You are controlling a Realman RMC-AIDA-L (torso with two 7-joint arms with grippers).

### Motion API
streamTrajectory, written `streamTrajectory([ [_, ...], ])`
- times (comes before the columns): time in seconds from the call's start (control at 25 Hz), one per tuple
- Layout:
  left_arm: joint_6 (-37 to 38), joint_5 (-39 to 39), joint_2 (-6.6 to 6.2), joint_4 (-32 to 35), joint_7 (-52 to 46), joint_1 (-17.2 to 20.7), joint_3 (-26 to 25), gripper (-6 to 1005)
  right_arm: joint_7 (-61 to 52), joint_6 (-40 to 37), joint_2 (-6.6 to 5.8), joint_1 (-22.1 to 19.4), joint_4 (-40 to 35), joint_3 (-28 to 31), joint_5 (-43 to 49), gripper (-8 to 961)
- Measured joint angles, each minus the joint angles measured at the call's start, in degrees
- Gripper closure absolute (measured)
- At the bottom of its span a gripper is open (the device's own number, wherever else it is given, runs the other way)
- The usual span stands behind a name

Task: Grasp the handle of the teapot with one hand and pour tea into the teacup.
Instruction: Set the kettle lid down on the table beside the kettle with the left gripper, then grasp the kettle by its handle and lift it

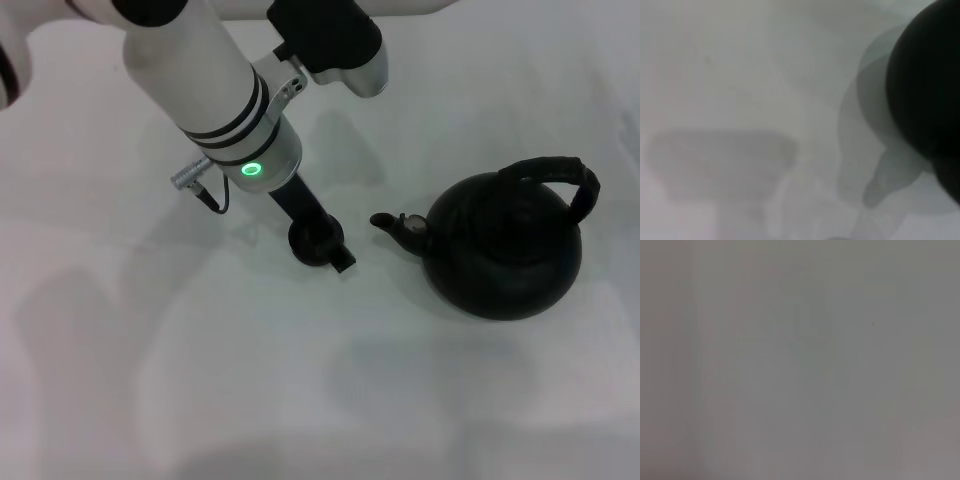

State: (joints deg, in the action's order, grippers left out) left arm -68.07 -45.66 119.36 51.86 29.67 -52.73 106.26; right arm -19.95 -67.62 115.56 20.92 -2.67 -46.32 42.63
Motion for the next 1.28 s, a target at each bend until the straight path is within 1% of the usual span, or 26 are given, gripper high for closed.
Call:
streamTrajectory([
  [0.08,-0.49,0.26,-0.16,3.43,0.05,1.69,-0.15,137,0.0,0.01,-0.04,-0.05,0.0,0.0,-0.01,109],
  [0.2,-1.43,1.41,-0.39,10.12,0.18,5.35,-1.29,138,0.01,-0.04,-0.09,-0.37,-0.1,0.0,0.01,109],
  [0.32,-1.94,3.71,-0.45,17.45,1.09,10.82,-3.92,139,0.06,-0.44,-0.22,-0.65,-0.38,-0.8,0.05,109],
  [0.36,-1.96,4.24,-0.45,20.1,1.96,13.37,-5.17,139,0.21,-0.58,-0.27,-0.81,-0.62,-1.68,0.08,109],
  [0.48,-1.53,3.9,-0.45,24.98,5.5,19.61,-9.29,140,0.58,-1.0,-0.42,-2.41,-3.22,-6.3,0.12,108],
  [0.6,-0.75,0.66,-0.4,28.45,10.18,25.72,-13.55,139,-0.17,-2.23,-0.42,-5.0,-7.18,-10.38,0.14,108],
  [0.68,0.37,-4.22,-0.38,29.71,15.88,30.37,-16.55,139,-1.82,-4.09,-0.49,-7.19,-10.02,-13.41,0.17,108],
  [0.72,1.0,-7.85,-0.41,29.8,19.92,32.95,-18.37,139,-3.01,-4.69,-0.7,-8.4,-11.75,-15.14,0.18,108],
  [0.8,1.7,-15.46,-0.44,28.71,27.92,37.07,-22.07,139,-6.61,-4.68,-1.41,-11.98,-17.35,-19.78,0.81,108],
  [0.88,1.82,-22.85,-0.44,26.41,35.66,40.21,-25.71,139,-11.06,-2.31,-1.91,-15.58,-23.78,-22.59,3.18,108],
  [0.92,1.75,-25.98,-0.45,24.93,39.06,41.43,-27.42,139,-14.08,-0.11,-1.93,-18.08,-28.72,-23.38,5.97,108],
  [0.96,1.58,-29.66,-0.44,22.69,43.1,42.44,-29.11,139,-17.34,2.09,-1.8,-20.62,-33.55,-23.75,9.2,108],
  [1.12,-0.64,-42.78,-0.45,12.4,60.57,45.05,-33.47,140,-26.6,8.68,0.03,-30.84,-53.75,-25.11,22.22,108],
  [1.2,-2.32,-47.96,-0.45,7.11,68.93,45.62,-34.99,140,-30.68,9.75,0.11,-34.55,-60.65,-26.81,25.76,108],
  [1.28,-4.53,-52.61,-0.53,0.73,76.16,45.84,-37.45,140,-37.47,9.67,0.0,-37.89,-67.91,-27.67,30.17,108],
])
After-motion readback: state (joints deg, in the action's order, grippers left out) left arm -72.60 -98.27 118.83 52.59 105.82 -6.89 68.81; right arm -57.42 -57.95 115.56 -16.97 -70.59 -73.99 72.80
